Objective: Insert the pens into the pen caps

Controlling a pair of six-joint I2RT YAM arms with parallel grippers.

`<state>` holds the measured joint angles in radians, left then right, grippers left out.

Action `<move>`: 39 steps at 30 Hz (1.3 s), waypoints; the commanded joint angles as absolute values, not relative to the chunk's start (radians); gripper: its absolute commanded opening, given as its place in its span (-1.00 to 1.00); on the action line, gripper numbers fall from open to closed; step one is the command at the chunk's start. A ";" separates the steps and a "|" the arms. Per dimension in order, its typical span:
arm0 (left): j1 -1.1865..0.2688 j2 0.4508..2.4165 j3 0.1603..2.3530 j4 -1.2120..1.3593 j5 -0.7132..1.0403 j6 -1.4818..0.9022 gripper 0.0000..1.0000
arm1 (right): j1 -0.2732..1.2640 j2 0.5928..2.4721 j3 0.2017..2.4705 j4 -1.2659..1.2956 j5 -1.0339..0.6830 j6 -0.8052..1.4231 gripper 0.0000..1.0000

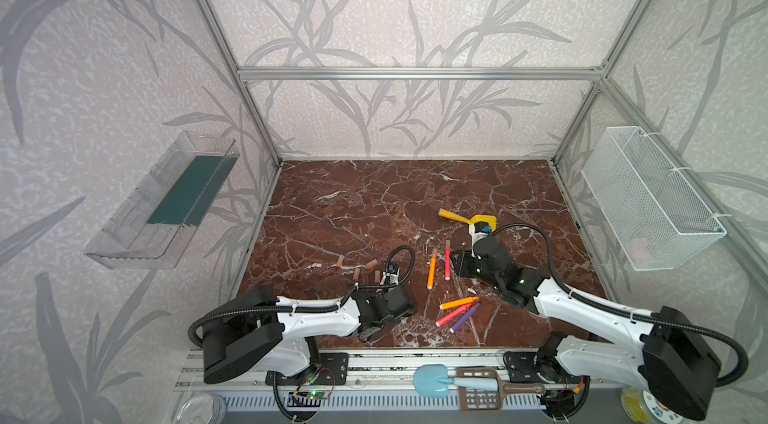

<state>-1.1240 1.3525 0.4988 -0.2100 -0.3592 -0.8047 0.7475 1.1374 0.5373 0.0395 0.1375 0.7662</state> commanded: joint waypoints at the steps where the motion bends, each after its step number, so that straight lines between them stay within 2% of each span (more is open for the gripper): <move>1: -1.127 1.342 0.496 -0.291 -0.373 -0.816 -0.91 | 0.746 1.085 0.490 0.092 0.117 0.763 -0.22; 4: -1.120 1.285 0.512 -0.305 -0.380 -0.787 -1.00 | 0.746 1.069 0.432 0.193 0.076 0.773 -0.12; 9: -1.102 1.149 0.508 -0.266 -0.378 -0.739 -1.00 | 0.747 1.095 0.372 0.361 -0.030 0.825 -0.05; 17: -1.075 0.963 0.512 -0.220 -0.280 -0.651 -1.00 | 0.815 1.255 0.336 0.719 -0.182 0.963 0.07; 26: -1.072 0.984 0.508 -0.131 -0.241 -0.617 -1.00 | 0.934 1.338 0.323 0.949 -0.132 1.001 0.12; 39: -1.074 1.003 0.511 -0.020 -0.136 -0.567 -1.00 | 0.990 1.507 0.391 1.014 -0.099 1.055 0.08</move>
